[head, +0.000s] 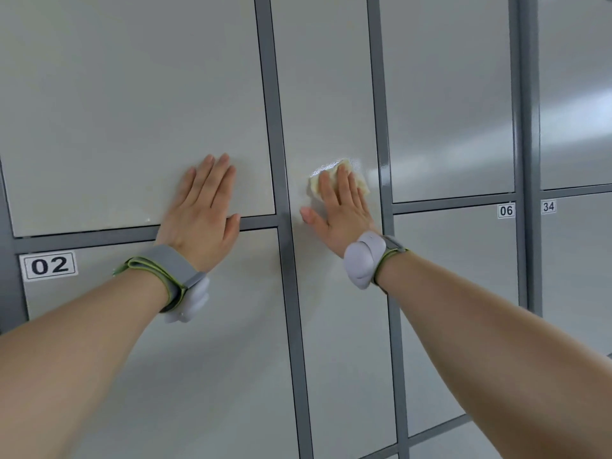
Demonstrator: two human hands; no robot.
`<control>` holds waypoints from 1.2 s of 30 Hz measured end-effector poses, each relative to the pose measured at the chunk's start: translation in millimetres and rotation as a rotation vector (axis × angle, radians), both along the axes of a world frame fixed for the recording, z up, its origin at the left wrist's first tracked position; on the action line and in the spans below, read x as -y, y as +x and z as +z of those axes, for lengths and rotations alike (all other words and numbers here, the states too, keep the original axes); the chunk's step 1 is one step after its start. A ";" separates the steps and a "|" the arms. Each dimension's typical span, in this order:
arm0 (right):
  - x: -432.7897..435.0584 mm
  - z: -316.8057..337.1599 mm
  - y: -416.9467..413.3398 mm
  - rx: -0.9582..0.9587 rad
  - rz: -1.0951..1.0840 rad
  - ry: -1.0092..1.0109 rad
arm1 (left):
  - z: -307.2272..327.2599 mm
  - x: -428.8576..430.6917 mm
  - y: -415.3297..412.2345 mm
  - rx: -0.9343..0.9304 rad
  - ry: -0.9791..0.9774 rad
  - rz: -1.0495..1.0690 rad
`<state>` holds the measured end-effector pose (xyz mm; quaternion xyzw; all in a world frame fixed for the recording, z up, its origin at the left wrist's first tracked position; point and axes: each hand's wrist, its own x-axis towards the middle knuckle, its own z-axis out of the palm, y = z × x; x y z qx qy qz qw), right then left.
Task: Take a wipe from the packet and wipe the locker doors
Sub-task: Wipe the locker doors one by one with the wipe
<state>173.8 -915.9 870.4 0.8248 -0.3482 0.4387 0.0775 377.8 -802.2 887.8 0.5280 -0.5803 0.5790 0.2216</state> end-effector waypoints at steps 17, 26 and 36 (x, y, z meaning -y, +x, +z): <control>0.8 8.8 20.5 -0.063 -0.010 -0.205 | -28.0 8.2 16.8 0.065 -0.014 0.083; 10.1 -47.2 22.9 -0.236 0.079 -0.477 | -28.2 8.1 15.0 0.043 -0.015 0.104; 6.6 -12.8 15.5 -0.178 0.003 -0.385 | -29.5 8.8 15.5 0.039 -0.027 0.128</control>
